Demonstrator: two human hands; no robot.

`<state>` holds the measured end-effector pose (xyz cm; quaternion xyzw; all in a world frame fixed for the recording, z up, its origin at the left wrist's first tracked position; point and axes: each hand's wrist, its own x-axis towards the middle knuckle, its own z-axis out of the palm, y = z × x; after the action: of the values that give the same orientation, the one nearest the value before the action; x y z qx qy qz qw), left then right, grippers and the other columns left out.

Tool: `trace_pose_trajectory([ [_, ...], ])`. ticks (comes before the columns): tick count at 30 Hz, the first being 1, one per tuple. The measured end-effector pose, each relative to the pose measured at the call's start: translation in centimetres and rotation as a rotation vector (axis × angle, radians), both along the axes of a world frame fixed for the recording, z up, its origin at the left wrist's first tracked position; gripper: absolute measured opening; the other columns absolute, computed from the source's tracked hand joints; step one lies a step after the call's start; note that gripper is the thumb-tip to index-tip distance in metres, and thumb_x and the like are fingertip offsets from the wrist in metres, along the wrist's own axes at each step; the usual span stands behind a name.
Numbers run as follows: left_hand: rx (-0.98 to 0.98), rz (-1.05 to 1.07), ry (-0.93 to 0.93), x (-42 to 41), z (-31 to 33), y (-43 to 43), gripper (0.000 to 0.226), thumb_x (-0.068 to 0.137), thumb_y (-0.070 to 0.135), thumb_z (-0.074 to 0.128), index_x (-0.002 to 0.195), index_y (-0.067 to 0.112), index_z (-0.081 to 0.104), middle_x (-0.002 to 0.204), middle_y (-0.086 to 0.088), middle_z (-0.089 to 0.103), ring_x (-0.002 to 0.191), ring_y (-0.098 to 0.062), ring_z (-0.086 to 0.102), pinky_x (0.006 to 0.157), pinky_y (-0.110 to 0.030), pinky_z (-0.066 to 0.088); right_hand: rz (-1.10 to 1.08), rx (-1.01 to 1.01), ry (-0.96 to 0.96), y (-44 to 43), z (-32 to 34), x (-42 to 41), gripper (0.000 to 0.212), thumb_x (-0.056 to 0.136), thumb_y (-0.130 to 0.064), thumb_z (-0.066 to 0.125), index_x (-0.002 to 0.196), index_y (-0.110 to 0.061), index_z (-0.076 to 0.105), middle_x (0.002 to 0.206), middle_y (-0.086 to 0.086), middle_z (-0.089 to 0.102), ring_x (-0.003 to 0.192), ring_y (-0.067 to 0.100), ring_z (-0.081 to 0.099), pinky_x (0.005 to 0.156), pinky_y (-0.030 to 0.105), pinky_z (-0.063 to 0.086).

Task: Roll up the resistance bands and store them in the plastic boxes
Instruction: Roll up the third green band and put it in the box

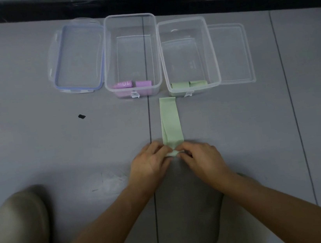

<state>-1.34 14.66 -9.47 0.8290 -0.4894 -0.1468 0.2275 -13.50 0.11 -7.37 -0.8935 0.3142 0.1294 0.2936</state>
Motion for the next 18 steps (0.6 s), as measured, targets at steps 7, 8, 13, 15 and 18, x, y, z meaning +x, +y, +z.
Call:
trace_pose_trajectory([
  [7,0.026,-0.03,-0.007,0.8,-0.3,-1.1,0.016,0.088,0.029,0.056,0.095,0.021,0.069,0.094,0.0,0.062,0.078,-0.023,0.061,0.061,-0.035,0.054,-0.034,-0.007,-0.006,0.0,0.4,0.4,0.025,0.095,-0.04,0.055,0.118,-0.034,0.061,0.1,-0.01,0.068,0.095,0.018,0.063,0.08,0.033,0.049],
  [8,0.047,-0.038,0.007,1.0,-0.2,-1.2,0.016,0.088,0.029,0.058,0.096,0.022,0.069,0.094,0.001,0.062,0.078,-0.023,0.062,0.062,-0.036,0.054,-0.048,-0.005,-0.025,0.1,0.4,0.4,0.021,0.095,-0.039,0.055,0.115,-0.033,0.059,0.095,-0.011,0.065,0.091,0.019,0.063,0.078,0.033,0.048],
  [13,0.118,-0.057,0.069,2.2,0.9,-2.0,0.016,0.09,0.028,0.06,0.103,0.024,0.069,0.097,0.003,0.064,0.083,-0.023,0.064,0.069,-0.035,0.053,0.021,-0.042,-0.01,-0.1,0.6,0.6,0.019,0.096,-0.041,0.053,0.112,-0.032,0.057,0.097,-0.007,0.069,0.09,0.022,0.064,0.075,0.036,0.051],
  [15,0.1,-0.041,0.093,2.1,1.1,-2.1,0.016,0.089,0.027,0.062,0.104,0.022,0.066,0.099,0.002,0.064,0.082,-0.023,0.063,0.068,-0.033,0.05,0.054,-0.048,-0.003,-0.3,0.6,0.6,0.021,0.096,-0.039,0.054,0.115,-0.032,0.056,0.099,-0.007,0.068,0.092,0.021,0.063,0.075,0.035,0.049],
  [18,0.074,-0.008,0.144,1.9,0.9,-2.0,0.013,0.089,0.025,0.062,0.101,0.022,0.065,0.098,0.002,0.062,0.079,-0.024,0.062,0.067,-0.032,0.048,0.045,-0.053,-0.022,-0.4,0.6,0.9,0.018,0.095,-0.036,0.052,0.112,-0.031,0.056,0.099,-0.007,0.068,0.093,0.021,0.063,0.076,0.036,0.049],
])
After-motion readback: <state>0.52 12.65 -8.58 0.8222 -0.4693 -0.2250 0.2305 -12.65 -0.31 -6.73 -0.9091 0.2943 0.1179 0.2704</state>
